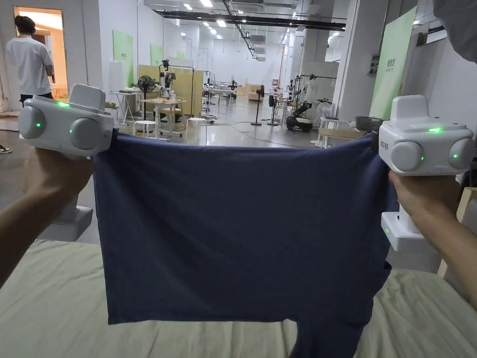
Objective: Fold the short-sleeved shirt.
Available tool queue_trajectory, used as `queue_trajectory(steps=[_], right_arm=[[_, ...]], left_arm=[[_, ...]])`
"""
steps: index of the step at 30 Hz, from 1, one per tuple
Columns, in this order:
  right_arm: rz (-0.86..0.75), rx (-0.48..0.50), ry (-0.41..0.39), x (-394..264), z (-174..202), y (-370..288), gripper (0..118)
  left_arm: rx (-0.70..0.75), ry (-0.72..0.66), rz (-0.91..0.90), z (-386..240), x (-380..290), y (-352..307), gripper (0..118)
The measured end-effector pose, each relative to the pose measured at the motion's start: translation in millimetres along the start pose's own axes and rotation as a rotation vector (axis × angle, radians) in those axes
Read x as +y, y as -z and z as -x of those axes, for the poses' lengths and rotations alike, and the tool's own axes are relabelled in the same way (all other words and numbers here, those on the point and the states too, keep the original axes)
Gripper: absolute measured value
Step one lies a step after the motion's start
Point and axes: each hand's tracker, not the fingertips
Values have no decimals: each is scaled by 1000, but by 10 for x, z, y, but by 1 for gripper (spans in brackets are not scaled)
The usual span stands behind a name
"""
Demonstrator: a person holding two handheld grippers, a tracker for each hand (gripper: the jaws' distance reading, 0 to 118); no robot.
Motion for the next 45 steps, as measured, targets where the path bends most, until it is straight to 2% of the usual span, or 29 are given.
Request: queue_trajectory(steps=[5,11,17,23,26,33,41,45], right_arm=[[21,14,6,-260,-34,-304,3],[64,37,-38,-682,5,-1015,3],[79,38,4,-899,-82,-1882,3],[121,76,-22,-1318,-135,-2644,3],[192,110,22,-1617,-171,-2975,3],[247,131,2,-2194,-166,-3764,3],[436,167,4,-2938,-148,-4520,3],[525,203,-57,-3299,-85,-4730,3]], left_arm=[[-24,-6,-1,2,-259,-386,5],[-80,-12,34,116,-804,-793,5],[-92,-41,33,217,-1281,-1458,5],[-118,-25,69,278,-1849,-2115,5],[-127,-78,89,297,-2236,-2493,5],[-132,-72,172,354,-3116,-3077,5],[-136,-19,337,327,-4044,-3657,5],[-159,-9,445,303,-4503,-3831,5]])
